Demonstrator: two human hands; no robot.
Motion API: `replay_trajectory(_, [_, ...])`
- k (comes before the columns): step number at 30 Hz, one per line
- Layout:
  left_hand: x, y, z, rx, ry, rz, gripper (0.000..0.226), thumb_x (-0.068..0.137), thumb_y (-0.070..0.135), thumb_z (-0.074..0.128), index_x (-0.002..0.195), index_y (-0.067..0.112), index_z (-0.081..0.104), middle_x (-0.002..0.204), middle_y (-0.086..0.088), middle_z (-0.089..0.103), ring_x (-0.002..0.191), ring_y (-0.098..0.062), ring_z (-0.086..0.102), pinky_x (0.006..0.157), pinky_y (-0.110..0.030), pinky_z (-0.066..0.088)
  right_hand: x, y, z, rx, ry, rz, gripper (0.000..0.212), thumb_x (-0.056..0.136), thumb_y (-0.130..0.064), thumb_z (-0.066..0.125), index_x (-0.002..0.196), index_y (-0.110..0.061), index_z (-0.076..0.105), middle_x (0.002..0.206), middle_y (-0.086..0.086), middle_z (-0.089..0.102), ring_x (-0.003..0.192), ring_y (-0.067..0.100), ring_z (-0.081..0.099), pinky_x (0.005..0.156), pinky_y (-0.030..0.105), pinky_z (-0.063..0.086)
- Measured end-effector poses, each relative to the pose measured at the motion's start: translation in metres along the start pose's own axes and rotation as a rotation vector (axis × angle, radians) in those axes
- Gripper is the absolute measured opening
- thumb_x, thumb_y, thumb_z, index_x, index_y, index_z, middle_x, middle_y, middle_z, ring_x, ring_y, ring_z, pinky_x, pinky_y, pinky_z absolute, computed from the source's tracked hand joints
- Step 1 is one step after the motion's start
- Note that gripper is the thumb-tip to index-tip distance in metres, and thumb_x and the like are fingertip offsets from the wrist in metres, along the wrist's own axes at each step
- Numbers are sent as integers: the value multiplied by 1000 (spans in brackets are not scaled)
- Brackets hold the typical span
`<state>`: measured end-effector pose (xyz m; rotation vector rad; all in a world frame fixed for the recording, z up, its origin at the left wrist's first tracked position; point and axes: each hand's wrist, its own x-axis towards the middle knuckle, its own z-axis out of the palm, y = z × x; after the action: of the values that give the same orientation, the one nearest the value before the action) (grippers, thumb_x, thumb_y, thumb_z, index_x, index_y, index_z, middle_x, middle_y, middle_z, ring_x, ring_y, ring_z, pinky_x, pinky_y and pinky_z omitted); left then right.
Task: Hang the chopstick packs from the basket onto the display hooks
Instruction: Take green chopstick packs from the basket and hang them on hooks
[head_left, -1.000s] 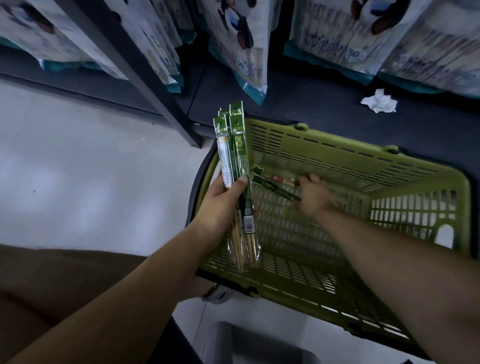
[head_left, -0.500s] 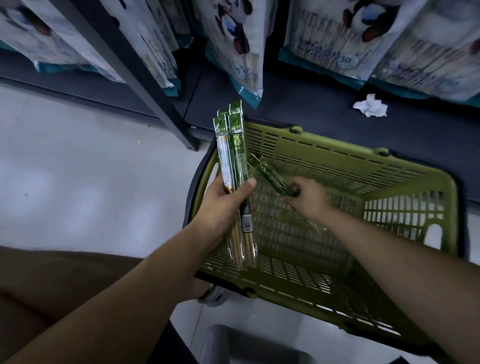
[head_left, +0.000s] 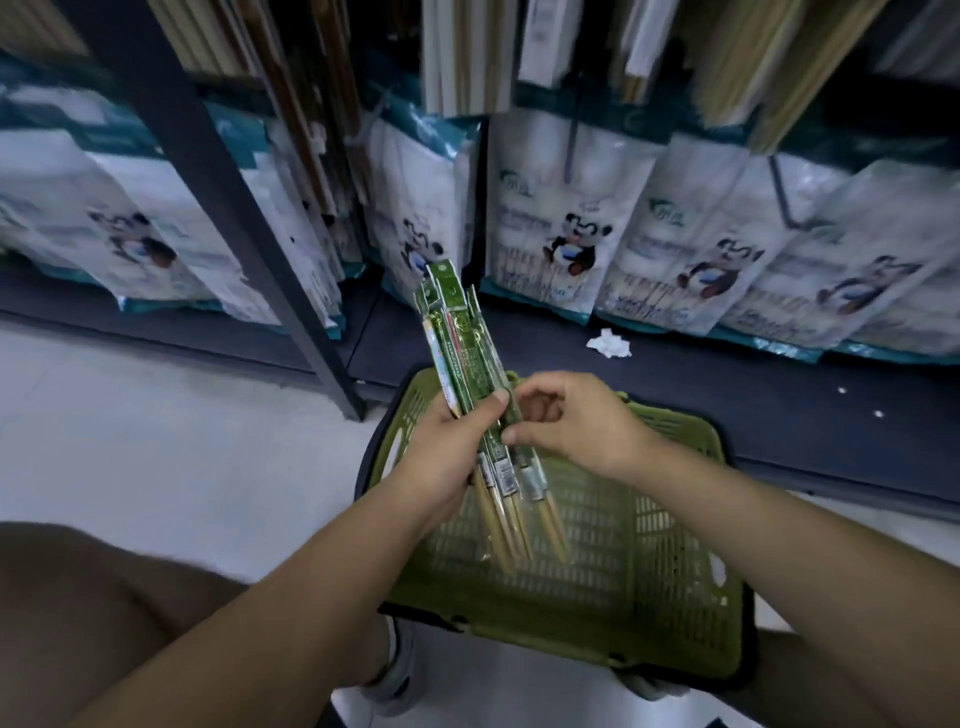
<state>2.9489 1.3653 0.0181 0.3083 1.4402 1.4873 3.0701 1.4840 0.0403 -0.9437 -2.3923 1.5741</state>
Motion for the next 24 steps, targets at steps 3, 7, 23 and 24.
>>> replay_trajectory(3, [-15,31,21,63,-35,114,24,98,19,69,121,11,69,112,-5,78,107,-23,74,100,-51,56,-25,-30,-31,-238,81,-137,25,80,-35,84,101,-26,76,80,-4,57,68,0,51,63,15,39])
replay_trajectory(7, [-43,70,47,199,-189,271,19,97,18,72,111,29,66,96,18,79,88,0,75,73,-18,58,-55,-70,-74,-114,189,-147,12,89,-38,76,98,-41,70,82,-9,66,70,-3,58,65,15,46])
replay_trajectory(23, [-89,240,156,275,-356,713,25,93,15,75,113,26,65,102,16,79,90,0,74,72,-13,58,-95,-236,-203,323,841,-520,44,102,-45,56,91,-3,61,81,27,45,65,22,48,58,35,46])
replay_trajectory(24, [-90,245,159,267,-355,733,24,94,19,75,111,31,64,103,21,77,90,7,72,74,-8,55,-94,-242,-210,323,855,-518,40,102,-44,55,90,-8,65,81,27,48,67,23,48,59,37,46])
